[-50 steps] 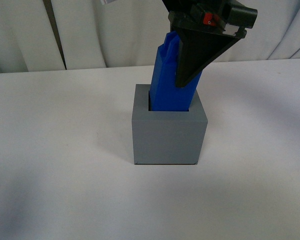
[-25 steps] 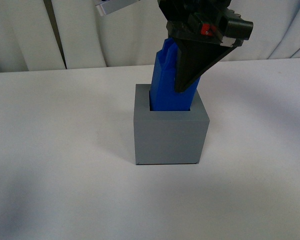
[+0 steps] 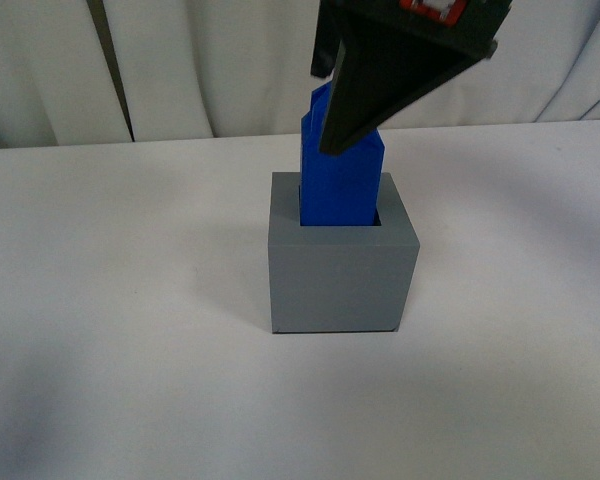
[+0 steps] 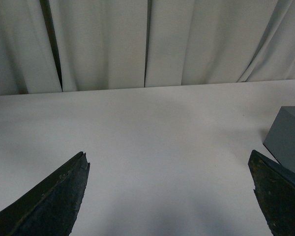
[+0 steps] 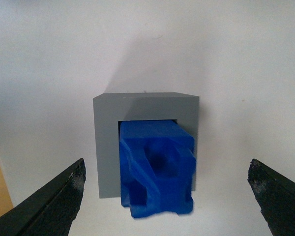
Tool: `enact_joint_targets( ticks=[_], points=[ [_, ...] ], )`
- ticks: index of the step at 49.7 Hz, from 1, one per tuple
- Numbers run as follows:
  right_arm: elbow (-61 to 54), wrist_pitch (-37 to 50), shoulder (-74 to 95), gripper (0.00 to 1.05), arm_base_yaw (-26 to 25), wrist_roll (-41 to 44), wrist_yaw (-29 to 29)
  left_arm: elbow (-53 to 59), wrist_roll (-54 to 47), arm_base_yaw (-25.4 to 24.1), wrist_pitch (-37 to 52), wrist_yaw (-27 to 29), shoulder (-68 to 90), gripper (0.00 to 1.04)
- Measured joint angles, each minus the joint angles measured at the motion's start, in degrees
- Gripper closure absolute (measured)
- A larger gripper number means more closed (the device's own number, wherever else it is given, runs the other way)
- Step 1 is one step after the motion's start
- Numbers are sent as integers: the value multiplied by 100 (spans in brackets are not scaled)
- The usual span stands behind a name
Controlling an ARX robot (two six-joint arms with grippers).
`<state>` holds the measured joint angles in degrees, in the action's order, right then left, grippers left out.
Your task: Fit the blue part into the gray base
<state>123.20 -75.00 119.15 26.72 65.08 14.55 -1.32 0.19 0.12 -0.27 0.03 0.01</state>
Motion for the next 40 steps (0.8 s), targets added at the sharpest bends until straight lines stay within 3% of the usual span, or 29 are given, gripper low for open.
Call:
enact_joint_targets(
  ticks=[11, 20, 34, 40],
  points=[
    [-1353, 861, -1425, 7, -614, 17, 756, 0, 0, 0, 0, 0, 0, 6],
    [-3217, 2251, -2717, 7, -1512, -468, 1663, 0, 0, 0, 0, 0, 0, 6],
    [-6649, 4249, -4725, 7, -3442, -1668, 3327, 0, 0, 0, 0, 0, 0, 6],
    [-7849, 5615, -5261, 7, -4207, -2625, 3582, 0, 0, 0, 0, 0, 0, 6]
  ],
)
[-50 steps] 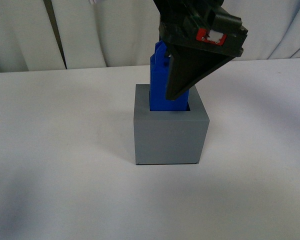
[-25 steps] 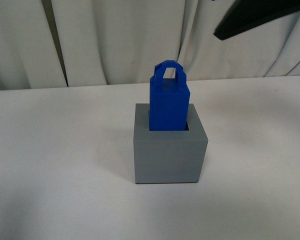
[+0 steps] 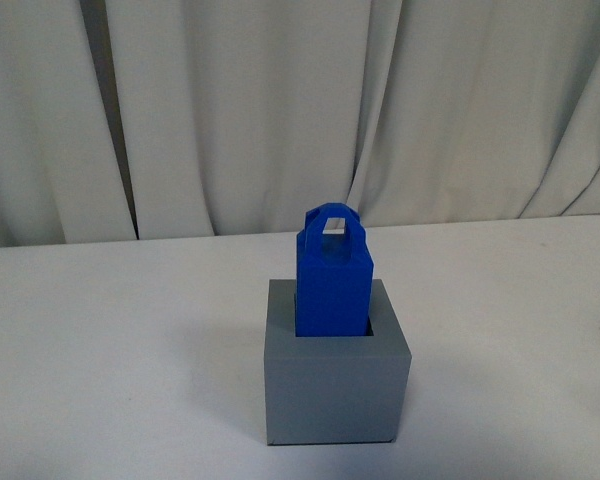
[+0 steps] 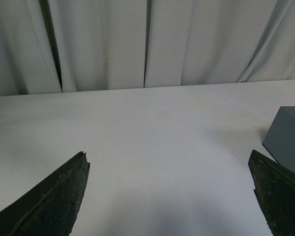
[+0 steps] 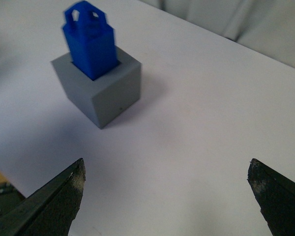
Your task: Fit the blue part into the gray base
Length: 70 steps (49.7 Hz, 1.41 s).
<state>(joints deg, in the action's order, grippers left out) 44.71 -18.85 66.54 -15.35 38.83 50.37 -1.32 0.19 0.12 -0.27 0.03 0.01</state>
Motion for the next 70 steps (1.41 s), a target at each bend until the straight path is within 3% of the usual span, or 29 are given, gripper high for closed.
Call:
enact_joint_targets(
  ticks=[5, 17, 22, 24, 27, 40, 50, 70],
  points=[
    [-717, 688, -247, 7, -407, -756, 81, 0, 0, 0, 0, 0, 0, 6],
    [-796, 855, -299, 8, -382, -1102, 37, 0, 0, 0, 0, 0, 0, 6],
    [-2068, 3884, -780, 27, 109, -2415, -2594, 0, 0, 0, 0, -4, 0, 6],
    [-2540, 4852, -966, 36, 247, -2990, -3359, 0, 0, 0, 0, -2, 0, 6],
    [-2883, 5563, -1239, 48, 374, -3381, -3908, 0, 0, 0, 0, 0, 0, 6],
    [-3683, 5464, -2238, 104, 874, -3783, -4409, 0, 0, 0, 0, -2, 0, 6],
    [-4035, 5025, -3023, 102, 1488, -3812, -4986, 0, 0, 0, 0, -2, 0, 6],
    [-4444, 4568, -3941, 102, 1515, -3821, -5029, 0, 2, 0, 0, 2, 0, 6]
  ],
)
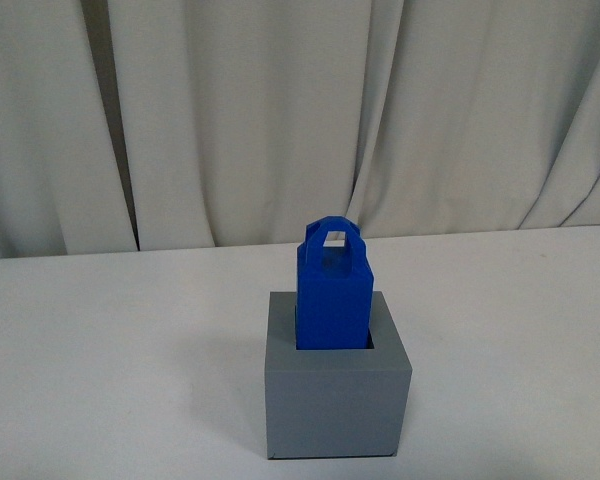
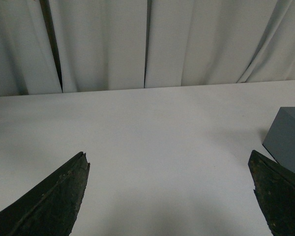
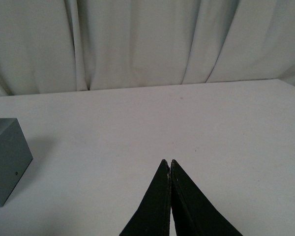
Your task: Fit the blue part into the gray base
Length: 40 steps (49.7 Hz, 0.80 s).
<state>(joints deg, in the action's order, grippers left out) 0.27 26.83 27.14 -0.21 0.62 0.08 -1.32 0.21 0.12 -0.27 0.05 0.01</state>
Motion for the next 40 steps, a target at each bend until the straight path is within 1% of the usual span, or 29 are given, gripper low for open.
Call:
enact_joint_targets(
  ticks=[10, 29, 40],
  points=[
    [0, -570, -623, 102, 0, 0, 0, 0, -2, 0, 0, -4, 0, 6],
    [0, -1364, -1412, 102, 0, 0, 0, 0, -2, 0, 0, -4, 0, 6],
    [0, -1628, -1683, 102, 0, 0, 0, 0, 0, 0, 0, -4, 0, 6]
  ],
)
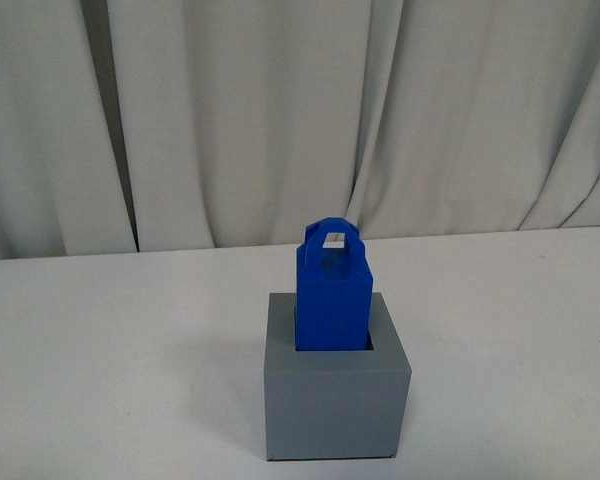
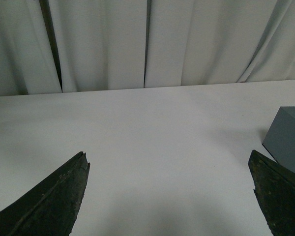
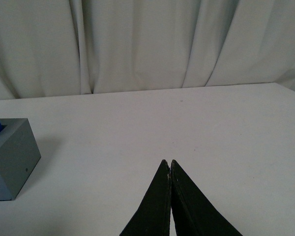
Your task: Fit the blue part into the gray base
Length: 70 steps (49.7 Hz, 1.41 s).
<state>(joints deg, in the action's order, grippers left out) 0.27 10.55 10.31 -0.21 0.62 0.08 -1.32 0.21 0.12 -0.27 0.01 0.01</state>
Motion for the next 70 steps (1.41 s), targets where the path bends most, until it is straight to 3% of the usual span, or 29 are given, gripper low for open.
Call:
enact_joint_targets(
  ticks=[8, 17, 26, 46, 70],
  points=[
    [7, -1003, -850, 102, 0, -2, 4, 0, 0, 0, 0, 2, 0, 6],
    [7, -1047, -1001, 101, 0, 2, 2, 0, -2, 0, 0, 2, 0, 6],
    [7, -1047, -1008, 64, 0, 0, 4, 0, -2, 0, 0, 0, 0, 6],
    [7, -1047, -1008, 6, 0, -2, 4, 0, -2, 0, 0, 0, 0, 6],
    [7, -1047, -1008, 7, 0, -4, 4, 0, -2, 0, 0, 0, 0, 6]
  ],
)
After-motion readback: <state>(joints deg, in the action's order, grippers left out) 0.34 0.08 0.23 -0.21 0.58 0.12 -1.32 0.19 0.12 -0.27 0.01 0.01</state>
